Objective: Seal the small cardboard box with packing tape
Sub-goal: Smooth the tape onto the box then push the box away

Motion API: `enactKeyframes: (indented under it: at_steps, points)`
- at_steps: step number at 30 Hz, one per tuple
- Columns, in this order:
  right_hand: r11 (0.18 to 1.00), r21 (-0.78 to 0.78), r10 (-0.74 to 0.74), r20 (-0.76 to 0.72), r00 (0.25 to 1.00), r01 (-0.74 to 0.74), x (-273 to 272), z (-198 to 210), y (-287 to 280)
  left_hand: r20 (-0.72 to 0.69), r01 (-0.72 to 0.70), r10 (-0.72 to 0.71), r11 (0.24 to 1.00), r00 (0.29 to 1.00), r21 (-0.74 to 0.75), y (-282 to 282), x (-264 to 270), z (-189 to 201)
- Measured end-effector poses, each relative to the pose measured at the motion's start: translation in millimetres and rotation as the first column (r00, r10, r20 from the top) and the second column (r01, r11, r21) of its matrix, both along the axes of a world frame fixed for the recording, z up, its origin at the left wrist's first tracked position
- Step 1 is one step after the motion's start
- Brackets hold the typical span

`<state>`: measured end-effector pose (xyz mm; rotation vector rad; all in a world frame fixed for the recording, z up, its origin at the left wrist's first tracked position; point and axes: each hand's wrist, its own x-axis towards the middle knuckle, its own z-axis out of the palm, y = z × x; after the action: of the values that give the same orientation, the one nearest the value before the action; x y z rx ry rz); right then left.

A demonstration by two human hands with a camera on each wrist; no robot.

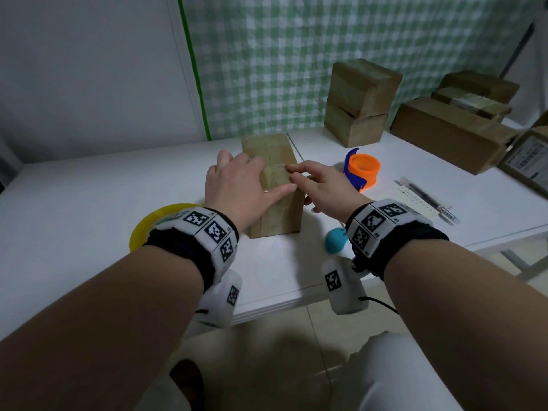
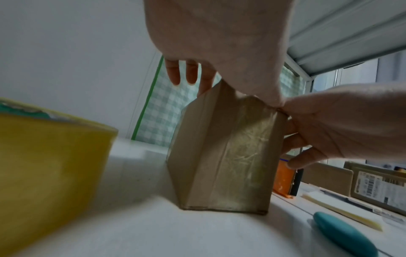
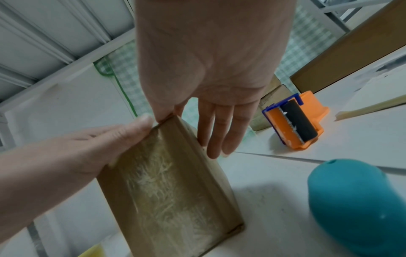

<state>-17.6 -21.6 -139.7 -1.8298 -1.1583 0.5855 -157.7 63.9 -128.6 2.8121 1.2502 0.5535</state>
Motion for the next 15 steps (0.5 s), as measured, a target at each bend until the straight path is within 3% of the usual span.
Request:
enactKeyframes:
  at_steps: [15]
  points:
    - [1.0,0.002,0.028,-0.007,1.0,-0.028,1.5,-2.6,-1.1,-0.131,-0.04,0.057,0.991,0.99,0.128,-9.9,8.7,-18.7]
